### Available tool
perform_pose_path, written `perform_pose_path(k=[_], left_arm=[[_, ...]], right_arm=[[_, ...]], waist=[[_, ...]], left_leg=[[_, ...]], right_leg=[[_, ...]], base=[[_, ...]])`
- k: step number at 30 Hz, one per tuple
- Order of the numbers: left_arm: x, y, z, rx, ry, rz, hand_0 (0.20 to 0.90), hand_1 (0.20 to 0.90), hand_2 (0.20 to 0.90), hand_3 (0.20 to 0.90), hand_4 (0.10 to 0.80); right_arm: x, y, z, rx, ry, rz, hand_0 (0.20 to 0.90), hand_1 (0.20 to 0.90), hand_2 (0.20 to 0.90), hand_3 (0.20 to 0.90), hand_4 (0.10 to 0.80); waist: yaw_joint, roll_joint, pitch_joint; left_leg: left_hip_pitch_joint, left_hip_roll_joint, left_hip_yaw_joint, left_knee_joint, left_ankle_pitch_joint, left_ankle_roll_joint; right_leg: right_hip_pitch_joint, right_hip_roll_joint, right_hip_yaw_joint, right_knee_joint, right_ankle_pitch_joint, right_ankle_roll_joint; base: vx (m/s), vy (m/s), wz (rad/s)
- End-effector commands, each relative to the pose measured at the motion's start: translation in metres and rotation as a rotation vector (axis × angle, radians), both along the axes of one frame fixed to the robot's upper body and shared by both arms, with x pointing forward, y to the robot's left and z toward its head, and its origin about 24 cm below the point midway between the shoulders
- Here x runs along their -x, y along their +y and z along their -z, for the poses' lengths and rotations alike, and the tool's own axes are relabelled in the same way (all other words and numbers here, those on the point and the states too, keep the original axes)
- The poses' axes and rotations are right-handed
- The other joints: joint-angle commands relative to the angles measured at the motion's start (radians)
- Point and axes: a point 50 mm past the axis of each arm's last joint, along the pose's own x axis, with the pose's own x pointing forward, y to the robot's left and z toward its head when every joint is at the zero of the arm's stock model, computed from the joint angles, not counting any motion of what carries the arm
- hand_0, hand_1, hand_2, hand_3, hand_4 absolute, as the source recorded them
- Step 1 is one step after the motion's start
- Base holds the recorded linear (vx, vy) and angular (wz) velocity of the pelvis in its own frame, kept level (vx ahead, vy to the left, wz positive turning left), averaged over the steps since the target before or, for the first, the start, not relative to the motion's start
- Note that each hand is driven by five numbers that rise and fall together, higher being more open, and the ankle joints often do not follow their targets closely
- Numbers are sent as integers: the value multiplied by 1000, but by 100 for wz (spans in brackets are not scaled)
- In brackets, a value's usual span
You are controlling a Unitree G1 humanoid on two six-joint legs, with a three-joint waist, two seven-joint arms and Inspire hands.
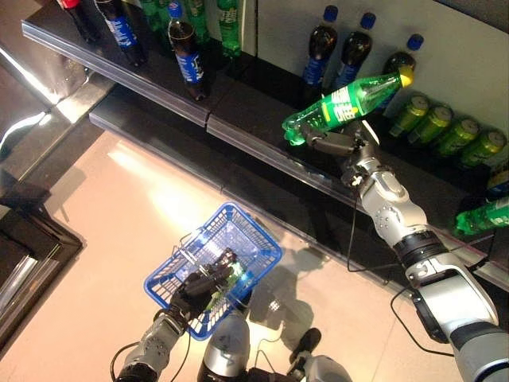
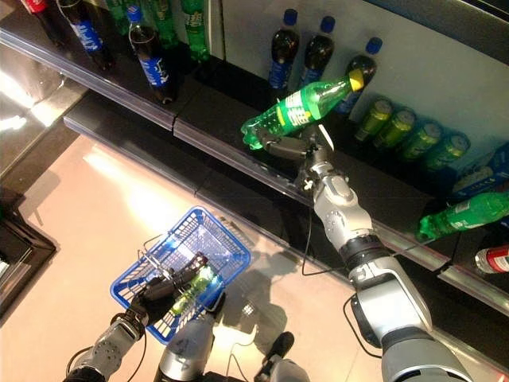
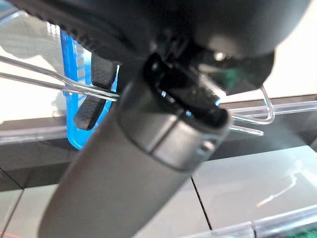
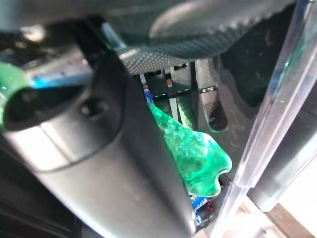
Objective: Pick up the drink and place into the basket.
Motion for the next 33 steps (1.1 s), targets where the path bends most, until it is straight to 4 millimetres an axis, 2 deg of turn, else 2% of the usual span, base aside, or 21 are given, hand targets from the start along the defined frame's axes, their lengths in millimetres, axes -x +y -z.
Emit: perform_pose_path(k=[1, 9, 24, 33], left_arm=[[-22, -13, -48, 101, -345, 120, 300, 300, 300, 200, 100], [-31, -20, -73, 137, -449, 160, 300, 300, 300, 200, 100], [-42, -29, -116, 205, -622, 183, 300, 300, 300, 200, 100], [-44, -36, -145, 235, -732, 203, 300, 300, 300, 200, 100]], right_arm=[[9, 21, -16, -67, -169, -80, 300, 300, 300, 200, 100], [12, 28, -13, -60, -170, -101, 300, 300, 300, 200, 100], [28, 66, -12, -46, -230, -226, 300, 300, 300, 200, 100], [38, 80, -9, -47, -236, -276, 300, 300, 300, 200, 100]], waist=[[16, -19, -390], [37, -26, -394], [53, -33, -406], [60, -37, -406]], left_leg=[[8, -19, 17, -5, -62, -21], [5, -23, -5, -5, -60, -18], [1, -30, -34, -5, -58, -12], [-5, -33, -47, -5, -56, -11]], right_leg=[[-21, 10, -32, -1, -13, -2], [-15, 14, -47, -1, -14, -1], [-10, 17, -55, -1, -13, 2], [-10, 20, -59, -1, -16, 0]], base=[[0, 0, 0], [-21, -5, 10], [-14, -5, 4], [-3, -3, 1]])
